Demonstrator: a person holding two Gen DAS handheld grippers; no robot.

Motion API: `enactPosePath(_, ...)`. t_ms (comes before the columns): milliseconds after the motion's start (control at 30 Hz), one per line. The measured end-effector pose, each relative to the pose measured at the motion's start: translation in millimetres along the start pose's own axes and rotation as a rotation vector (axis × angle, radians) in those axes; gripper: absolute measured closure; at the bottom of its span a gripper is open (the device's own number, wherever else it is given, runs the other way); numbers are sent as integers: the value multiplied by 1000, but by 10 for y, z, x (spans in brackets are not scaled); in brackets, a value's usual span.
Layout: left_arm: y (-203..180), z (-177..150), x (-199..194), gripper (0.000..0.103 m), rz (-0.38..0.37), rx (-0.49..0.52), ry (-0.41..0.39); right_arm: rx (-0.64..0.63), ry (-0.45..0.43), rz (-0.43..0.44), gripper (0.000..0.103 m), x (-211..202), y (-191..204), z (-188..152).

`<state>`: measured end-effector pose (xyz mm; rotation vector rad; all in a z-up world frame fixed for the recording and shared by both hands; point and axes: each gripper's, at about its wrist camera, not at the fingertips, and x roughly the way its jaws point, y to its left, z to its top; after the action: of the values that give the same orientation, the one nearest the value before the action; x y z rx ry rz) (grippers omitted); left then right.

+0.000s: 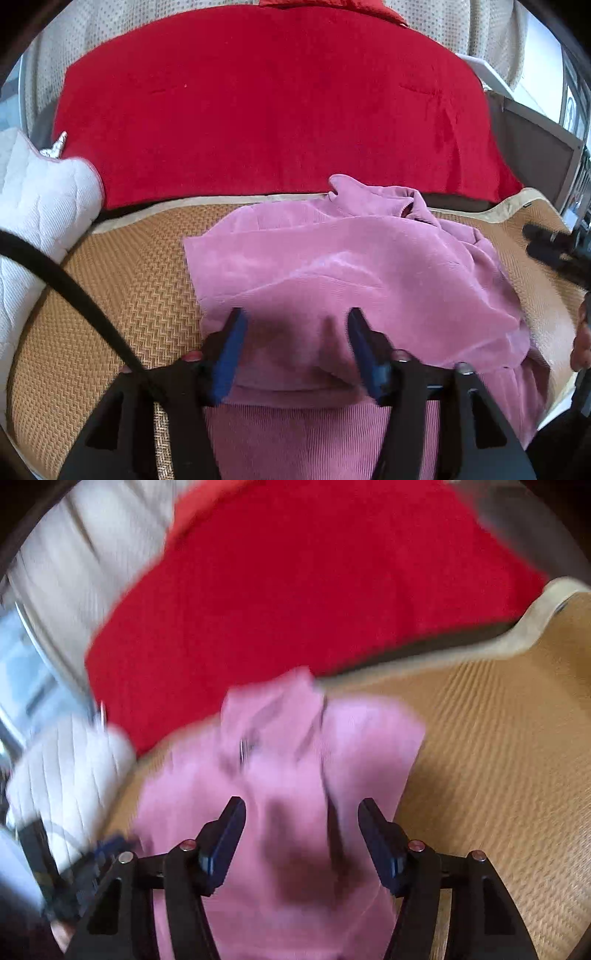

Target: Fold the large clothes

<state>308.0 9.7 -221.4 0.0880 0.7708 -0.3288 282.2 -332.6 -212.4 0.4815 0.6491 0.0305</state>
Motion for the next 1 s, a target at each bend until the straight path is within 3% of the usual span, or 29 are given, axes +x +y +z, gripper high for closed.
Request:
enactPosePath(133,-115,-18,202,40,62,23,96,-73,45,22,39,228,224,-65)
enactPosePath(200,-159,-63,345,40,88,40,157,-123,155,16,55,502,376,-198)
enactPosePath(267,-209,-93,379,40,116,74,164,-166,268,-46,56,786,433,-356)
enactPosePath(333,-244,-90,330,40,120,100,144,-165,241,-55,56,823,440,-368)
enactPosePath(567,-190,-61,117,40,87,81,81,-351,171,-191,55,685,683,-486)
enactPosePath(1000,-141,-2,85,40,81,33,55,-489,116,-294,54,752,912,-586)
